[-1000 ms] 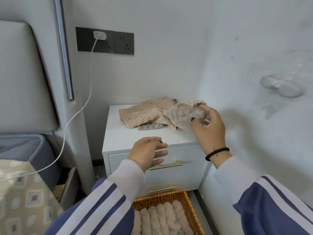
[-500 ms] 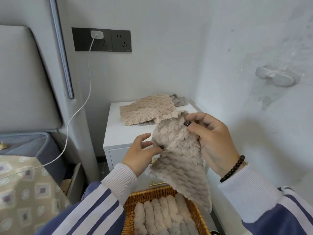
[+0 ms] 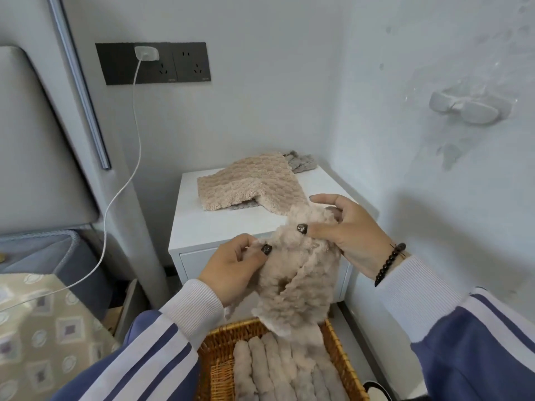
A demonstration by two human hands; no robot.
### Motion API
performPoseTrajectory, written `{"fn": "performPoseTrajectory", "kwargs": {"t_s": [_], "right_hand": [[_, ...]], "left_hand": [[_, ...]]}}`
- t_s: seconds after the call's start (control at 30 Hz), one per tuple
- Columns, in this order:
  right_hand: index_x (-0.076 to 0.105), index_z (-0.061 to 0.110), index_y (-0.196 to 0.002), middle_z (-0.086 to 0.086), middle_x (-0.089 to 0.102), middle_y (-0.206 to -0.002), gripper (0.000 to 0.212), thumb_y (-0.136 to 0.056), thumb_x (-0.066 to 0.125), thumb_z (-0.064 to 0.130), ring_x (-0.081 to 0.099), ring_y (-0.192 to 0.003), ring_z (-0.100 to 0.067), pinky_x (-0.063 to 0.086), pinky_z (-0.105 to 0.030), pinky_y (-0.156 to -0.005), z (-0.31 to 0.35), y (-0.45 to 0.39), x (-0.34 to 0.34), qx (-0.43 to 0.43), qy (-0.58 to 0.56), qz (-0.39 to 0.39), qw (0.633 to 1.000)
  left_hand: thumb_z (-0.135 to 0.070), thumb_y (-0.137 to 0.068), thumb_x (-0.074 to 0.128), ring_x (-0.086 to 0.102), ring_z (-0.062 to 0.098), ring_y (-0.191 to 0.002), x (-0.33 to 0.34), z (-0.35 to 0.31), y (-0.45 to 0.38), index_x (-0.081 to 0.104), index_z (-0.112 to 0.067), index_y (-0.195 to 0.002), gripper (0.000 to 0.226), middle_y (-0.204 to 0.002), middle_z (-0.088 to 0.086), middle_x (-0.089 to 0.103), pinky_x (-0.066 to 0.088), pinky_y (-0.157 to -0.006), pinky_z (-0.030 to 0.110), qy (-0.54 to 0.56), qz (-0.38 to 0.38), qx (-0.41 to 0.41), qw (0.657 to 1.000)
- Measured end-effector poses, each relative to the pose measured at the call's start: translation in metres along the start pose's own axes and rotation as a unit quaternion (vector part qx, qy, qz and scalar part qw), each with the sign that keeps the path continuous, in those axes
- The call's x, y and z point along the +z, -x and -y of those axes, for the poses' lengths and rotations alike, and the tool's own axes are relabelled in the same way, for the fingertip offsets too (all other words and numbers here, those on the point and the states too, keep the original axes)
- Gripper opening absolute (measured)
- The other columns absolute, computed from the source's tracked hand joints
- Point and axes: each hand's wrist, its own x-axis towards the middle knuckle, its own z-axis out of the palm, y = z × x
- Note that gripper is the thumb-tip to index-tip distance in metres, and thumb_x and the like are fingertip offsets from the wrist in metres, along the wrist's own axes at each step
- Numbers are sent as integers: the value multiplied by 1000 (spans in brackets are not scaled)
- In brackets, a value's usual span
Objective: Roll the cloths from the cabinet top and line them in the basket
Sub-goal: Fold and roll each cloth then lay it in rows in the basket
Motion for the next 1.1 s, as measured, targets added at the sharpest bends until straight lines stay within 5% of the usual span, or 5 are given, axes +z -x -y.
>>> {"fn": "performPoseTrajectory", "kwargs": {"t_s": [0.1, 0.27, 0.63, 0.8, 1.1], "right_hand": [[64, 19, -116, -3, 66, -104, 45, -74, 79, 20, 63, -95, -14, 53, -34, -87, -8, -6, -5, -17, 154, 14, 988], [51, 14, -55, 11, 42, -48, 34, -81, 72, 14, 38, -40, 0, 30, -11, -43, -15, -17, -17, -58, 199, -58, 977], [44, 4, -62, -7, 42, -61, 37, -83, 70, 19, 65, -59, -34, 37, -27, -54, -19, -61, -24, -59, 263, -159, 950], [42, 14, -67, 0, 49, -69, 32, -91, 64, 13, 71, -55, -20, 42, -19, -35, -18, -73, -9, 2, 93, -123, 988], [55, 10, -85, -2, 60, -88, 15, -87, 68, 17, 73, -69, -17, 56, -35, -72, -24, -110, 9, 31, -33, -122, 991]], "left_hand": [[-23, -91, 63, 51, 4, -49, -5, -3, -1, 62, -18, -82, 11, -55, -8, 61, 43, -55, 22, -51, -32, 41, 997], [-54, -55, 82, 59, 13, -65, -18, -7, -6, 67, -26, -84, 43, -77, 1, 71, 52, -69, 36, -162, 4, 36, 986], [-19, -85, 63, 54, 16, -61, -69, -7, -37, 62, -7, -74, 16, -68, 5, 62, 38, -49, 23, -432, -51, -95, 895], [-15, -90, 55, 68, 17, -53, -88, -3, -46, 65, -2, -81, 19, -65, 7, 66, 41, -46, 21, -360, -164, -99, 913], [-7, -96, 55, 72, 25, -79, -97, -1, -76, 62, -14, -92, 10, -88, 9, 68, 56, -76, 38, 52, -207, -135, 968]]}}
